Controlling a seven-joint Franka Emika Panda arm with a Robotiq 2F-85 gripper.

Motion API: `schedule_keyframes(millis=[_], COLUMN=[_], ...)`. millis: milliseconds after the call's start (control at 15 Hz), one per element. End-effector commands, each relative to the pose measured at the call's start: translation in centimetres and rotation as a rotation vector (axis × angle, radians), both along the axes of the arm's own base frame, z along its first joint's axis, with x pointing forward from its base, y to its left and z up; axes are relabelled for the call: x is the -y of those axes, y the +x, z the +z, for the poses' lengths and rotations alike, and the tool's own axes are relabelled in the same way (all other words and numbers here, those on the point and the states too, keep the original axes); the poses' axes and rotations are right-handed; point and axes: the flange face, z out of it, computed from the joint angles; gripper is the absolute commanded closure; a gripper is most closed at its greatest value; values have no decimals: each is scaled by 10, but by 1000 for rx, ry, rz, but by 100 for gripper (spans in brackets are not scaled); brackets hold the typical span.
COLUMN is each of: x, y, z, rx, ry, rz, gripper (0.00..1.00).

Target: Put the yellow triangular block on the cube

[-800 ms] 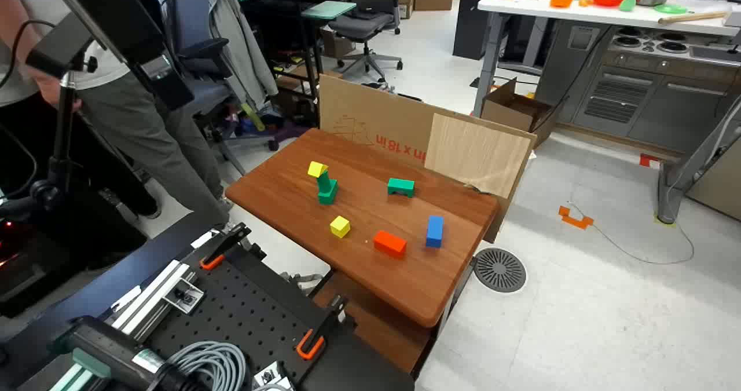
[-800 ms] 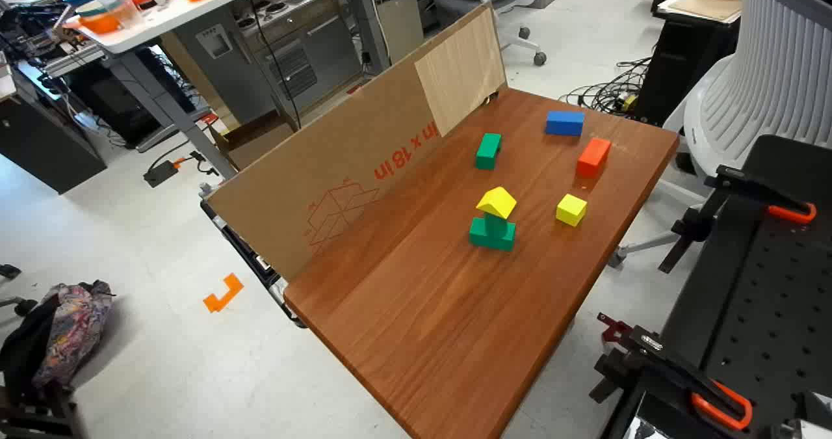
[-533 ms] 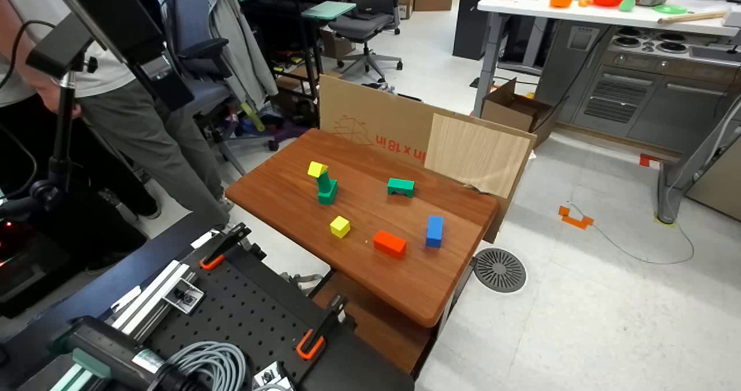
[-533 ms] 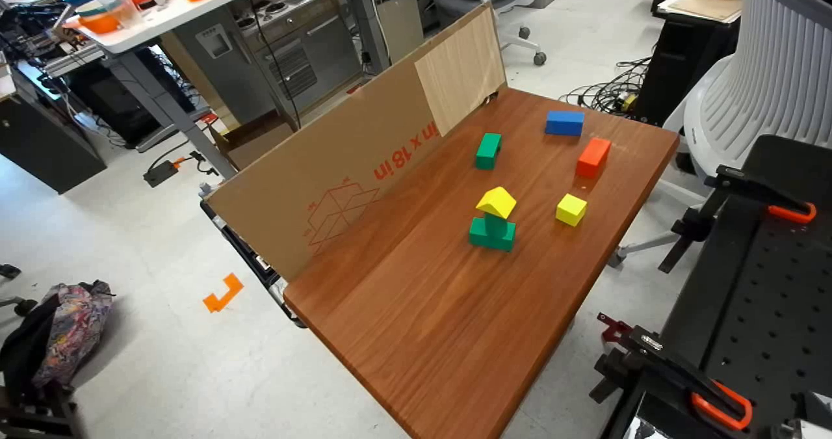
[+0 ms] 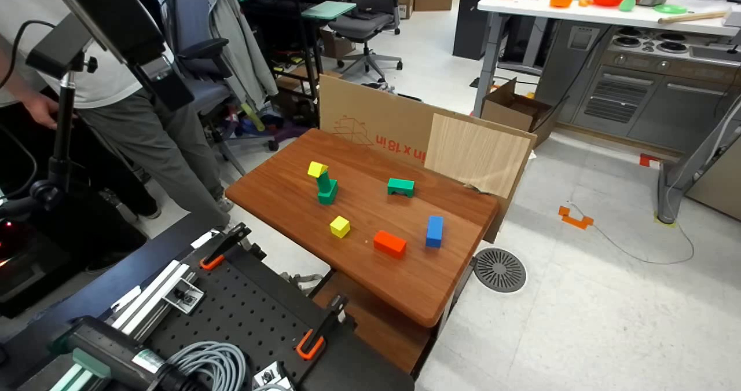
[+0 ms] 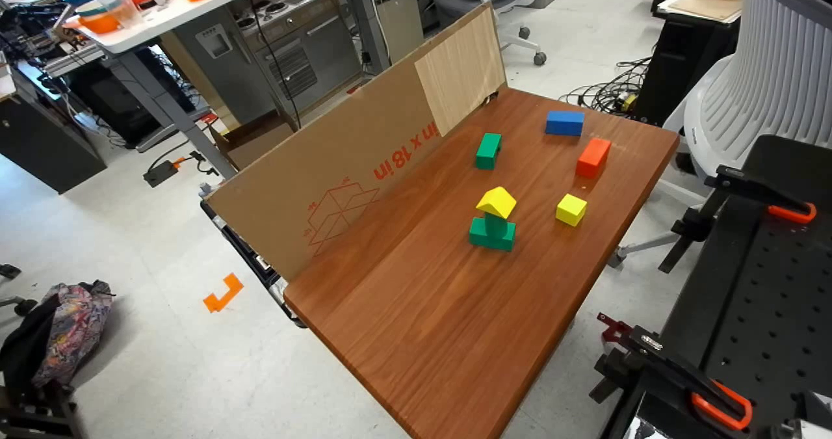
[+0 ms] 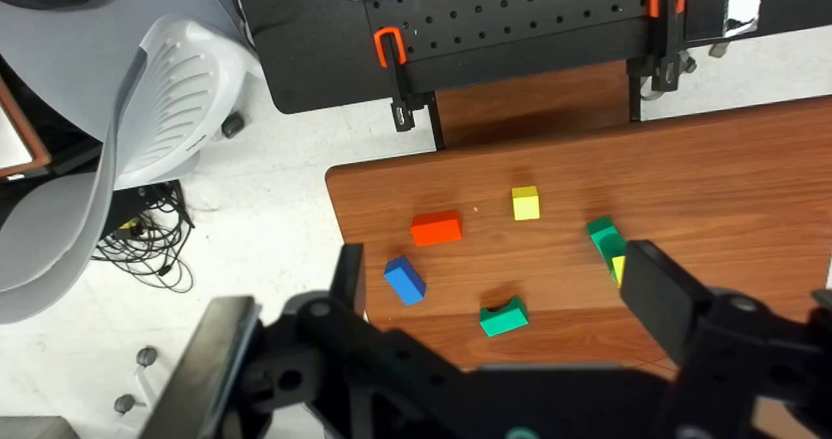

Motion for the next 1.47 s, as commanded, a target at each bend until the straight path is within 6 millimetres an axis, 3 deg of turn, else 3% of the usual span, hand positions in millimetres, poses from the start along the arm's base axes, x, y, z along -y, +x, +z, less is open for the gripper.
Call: schedule_keyframes(millis=[0, 133, 333, 667, 1000, 1400], x=[2, 5, 9, 7, 7, -7], y=[11, 20, 41, 79, 113, 157], z=[-11, -25, -64, -146, -223, -279], rx=[-9, -44, -136, -261, -269, -215], ry=[45, 48, 51, 99, 147, 225], rz=[0, 1, 38, 119, 141, 185], gripper=[0, 0, 0, 0, 0, 0])
